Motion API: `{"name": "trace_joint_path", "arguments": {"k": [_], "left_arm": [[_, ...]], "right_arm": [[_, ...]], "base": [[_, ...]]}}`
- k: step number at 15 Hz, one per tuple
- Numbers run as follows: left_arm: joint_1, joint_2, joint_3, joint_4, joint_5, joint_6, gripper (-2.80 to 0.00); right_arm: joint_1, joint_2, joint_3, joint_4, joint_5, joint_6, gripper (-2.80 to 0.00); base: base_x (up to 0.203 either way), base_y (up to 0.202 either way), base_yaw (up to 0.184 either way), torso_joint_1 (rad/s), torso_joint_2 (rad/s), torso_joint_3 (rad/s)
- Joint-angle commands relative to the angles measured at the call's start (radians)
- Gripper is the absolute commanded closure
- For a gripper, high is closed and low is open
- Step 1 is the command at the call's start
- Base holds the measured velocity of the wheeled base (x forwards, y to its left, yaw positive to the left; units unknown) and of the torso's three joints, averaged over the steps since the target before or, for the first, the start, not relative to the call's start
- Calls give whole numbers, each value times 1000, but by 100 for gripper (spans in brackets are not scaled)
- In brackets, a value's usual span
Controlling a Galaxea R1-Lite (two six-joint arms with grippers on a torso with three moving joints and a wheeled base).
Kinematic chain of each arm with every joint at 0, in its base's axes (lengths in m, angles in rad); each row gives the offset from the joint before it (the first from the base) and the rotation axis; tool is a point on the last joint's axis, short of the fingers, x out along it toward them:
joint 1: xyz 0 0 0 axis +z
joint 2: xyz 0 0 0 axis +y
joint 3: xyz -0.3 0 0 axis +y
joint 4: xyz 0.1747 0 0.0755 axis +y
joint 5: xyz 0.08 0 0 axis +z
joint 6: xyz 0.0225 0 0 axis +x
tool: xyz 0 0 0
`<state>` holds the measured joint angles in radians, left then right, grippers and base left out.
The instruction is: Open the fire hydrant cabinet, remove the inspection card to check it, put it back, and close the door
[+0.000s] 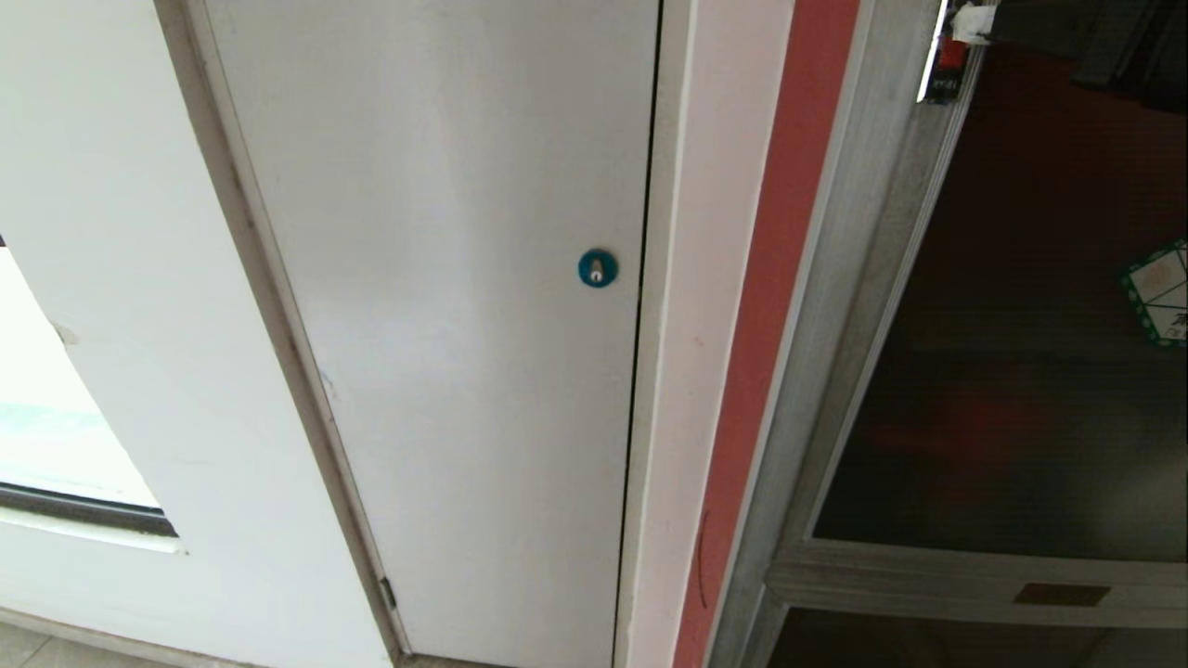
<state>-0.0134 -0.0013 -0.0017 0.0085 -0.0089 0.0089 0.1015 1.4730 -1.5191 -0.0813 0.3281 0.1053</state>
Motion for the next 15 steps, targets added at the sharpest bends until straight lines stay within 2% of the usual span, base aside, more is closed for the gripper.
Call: {"name": "trace_joint_path", "arguments": {"k": [1, 15], "left_arm": [[0, 1, 0, 1, 0, 0, 0], [0, 0, 0, 1, 0, 0, 0]], "right_arm": [[1, 3, 1, -3, 2, 1, 0], [1, -5, 34, 34, 2, -3, 0]], "base": [[0, 0, 0, 0, 0, 0], [0, 0, 0, 0, 0, 0]]}}
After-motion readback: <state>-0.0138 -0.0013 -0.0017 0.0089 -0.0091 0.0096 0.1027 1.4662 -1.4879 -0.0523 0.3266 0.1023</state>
